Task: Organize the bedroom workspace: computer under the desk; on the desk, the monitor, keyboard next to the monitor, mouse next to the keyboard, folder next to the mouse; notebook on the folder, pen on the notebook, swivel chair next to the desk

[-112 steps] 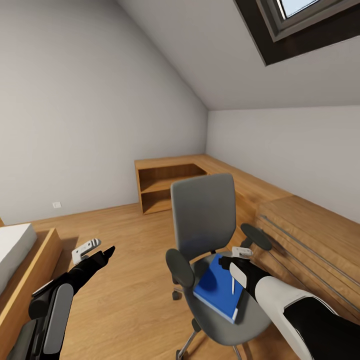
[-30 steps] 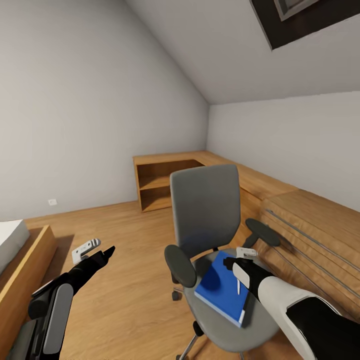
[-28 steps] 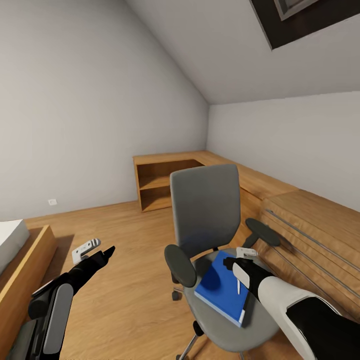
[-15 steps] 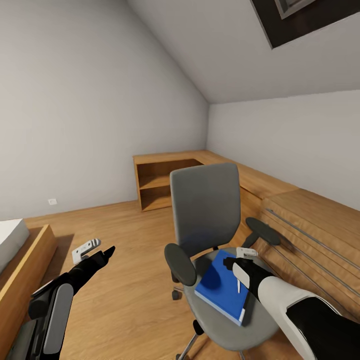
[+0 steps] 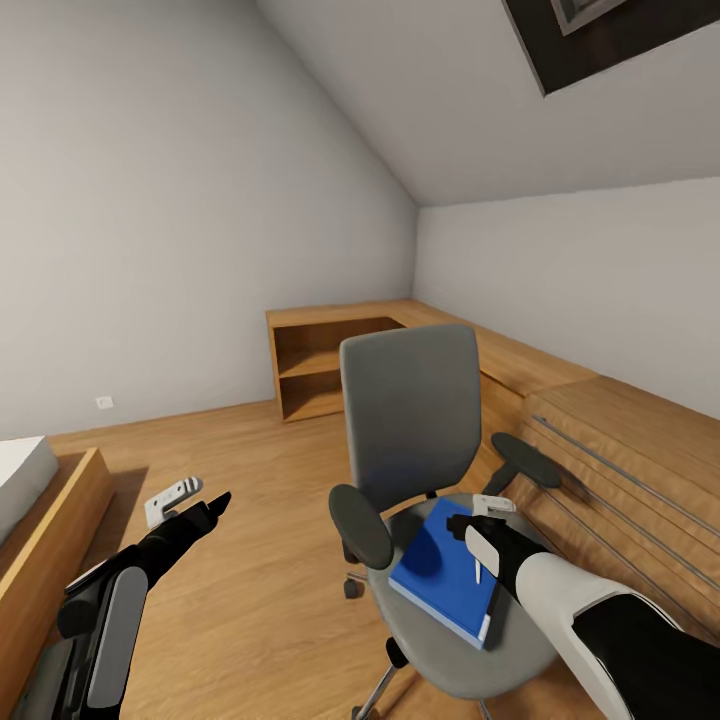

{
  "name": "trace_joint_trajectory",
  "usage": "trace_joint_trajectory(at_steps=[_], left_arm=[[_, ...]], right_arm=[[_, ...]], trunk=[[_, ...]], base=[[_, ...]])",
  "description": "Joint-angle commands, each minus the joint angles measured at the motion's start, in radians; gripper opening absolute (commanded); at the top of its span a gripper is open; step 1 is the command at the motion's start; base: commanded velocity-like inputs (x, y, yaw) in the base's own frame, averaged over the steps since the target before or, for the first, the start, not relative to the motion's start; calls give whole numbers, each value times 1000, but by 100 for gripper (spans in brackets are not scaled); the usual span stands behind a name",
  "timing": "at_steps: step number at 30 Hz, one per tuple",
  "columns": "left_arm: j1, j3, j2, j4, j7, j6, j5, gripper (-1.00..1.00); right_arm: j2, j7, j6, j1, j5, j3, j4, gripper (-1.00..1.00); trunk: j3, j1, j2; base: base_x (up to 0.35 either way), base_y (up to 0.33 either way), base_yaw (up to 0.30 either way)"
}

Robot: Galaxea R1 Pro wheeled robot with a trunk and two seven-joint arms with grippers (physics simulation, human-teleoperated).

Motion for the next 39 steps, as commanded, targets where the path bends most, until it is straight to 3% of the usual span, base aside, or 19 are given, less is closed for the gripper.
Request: trace_joint_trajectory(at_steps=[1, 5, 23, 28, 39], left_arm=[[-1, 1, -1, -1, 5, 6, 10, 100], [-1, 1, -1, -1, 5, 6, 10, 100], [-1, 1, -2, -1, 5, 6, 10, 100], [-1, 0, -2, -1, 5, 6, 10, 100], [-1, 0, -2, -1, 5, 6, 10, 100]], right_arm=[[0, -6, 7, 0, -6, 9, -2, 100], [1, -6, 6, 0, -5, 10, -2, 100], [1, -5, 4, 0, -4, 10, -1, 100], [1, -5, 4, 0, -4, 10, -1, 100], [1, -5, 3, 0, -4, 10, -1, 100]], trunk=[[-1, 0, 0], [-10, 11, -21], [-10, 11, -21], [-26, 31, -56], [-26, 31, -56]], base=[[0, 0, 0], [0, 0, 0], [0, 0, 0], [0, 0, 0], [0, 0, 0]])
